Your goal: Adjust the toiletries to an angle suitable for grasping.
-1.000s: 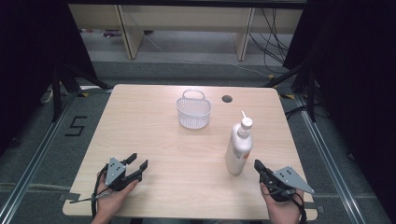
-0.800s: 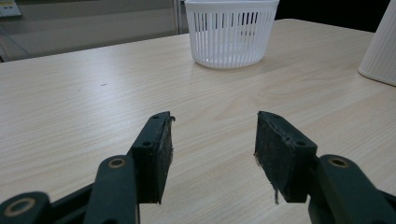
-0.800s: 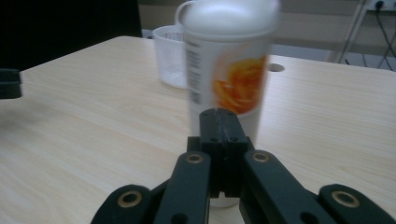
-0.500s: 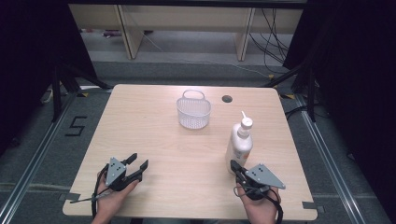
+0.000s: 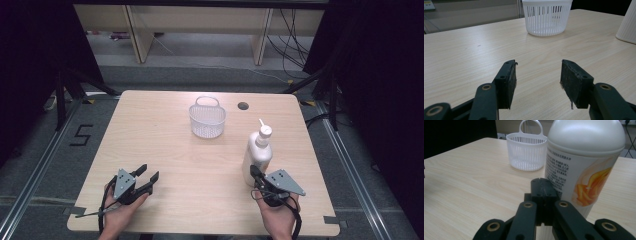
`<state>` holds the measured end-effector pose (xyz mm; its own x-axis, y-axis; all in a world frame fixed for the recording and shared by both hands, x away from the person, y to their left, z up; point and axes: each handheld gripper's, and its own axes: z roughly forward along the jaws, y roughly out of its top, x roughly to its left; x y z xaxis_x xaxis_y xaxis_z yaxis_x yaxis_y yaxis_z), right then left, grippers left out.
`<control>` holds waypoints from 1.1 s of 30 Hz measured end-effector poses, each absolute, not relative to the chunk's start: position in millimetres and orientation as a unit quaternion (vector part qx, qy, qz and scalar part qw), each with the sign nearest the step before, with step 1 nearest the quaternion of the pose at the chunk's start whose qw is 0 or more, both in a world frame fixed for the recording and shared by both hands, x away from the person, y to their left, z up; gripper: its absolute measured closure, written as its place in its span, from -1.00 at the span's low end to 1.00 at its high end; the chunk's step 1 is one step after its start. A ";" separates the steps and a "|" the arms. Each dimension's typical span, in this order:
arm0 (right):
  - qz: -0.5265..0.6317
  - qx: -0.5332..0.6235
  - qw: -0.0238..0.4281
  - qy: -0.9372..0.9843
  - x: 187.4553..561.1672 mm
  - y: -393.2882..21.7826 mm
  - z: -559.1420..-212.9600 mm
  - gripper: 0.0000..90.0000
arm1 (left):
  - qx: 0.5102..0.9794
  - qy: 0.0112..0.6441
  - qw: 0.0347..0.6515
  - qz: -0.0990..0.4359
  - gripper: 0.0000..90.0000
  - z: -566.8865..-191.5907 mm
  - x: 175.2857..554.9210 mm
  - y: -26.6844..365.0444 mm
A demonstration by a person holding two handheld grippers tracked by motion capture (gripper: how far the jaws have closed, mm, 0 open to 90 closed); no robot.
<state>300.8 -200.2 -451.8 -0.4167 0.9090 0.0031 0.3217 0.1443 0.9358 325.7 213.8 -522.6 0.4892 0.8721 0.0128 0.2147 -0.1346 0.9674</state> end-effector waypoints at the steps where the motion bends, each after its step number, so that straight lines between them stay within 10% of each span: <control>1: 0.482 0.455 0.304 0.684 299.5 -202.1 -451.6 1.00 | 0.685 0.397 0.524 0.313 0.01 -522.5 325.7 213.9; 33: 0.448 0.535 0.347 0.627 326.5 -246.0 -449.5 1.00 | 0.684 0.399 0.524 0.313 0.01 -522.5 325.7 214.0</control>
<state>326.5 -246.0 -449.5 -0.1868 0.9814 0.0441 0.3606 0.0267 0.9323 325.7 214.0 -522.5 0.4864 0.8737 0.0102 0.2180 -0.1326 0.9669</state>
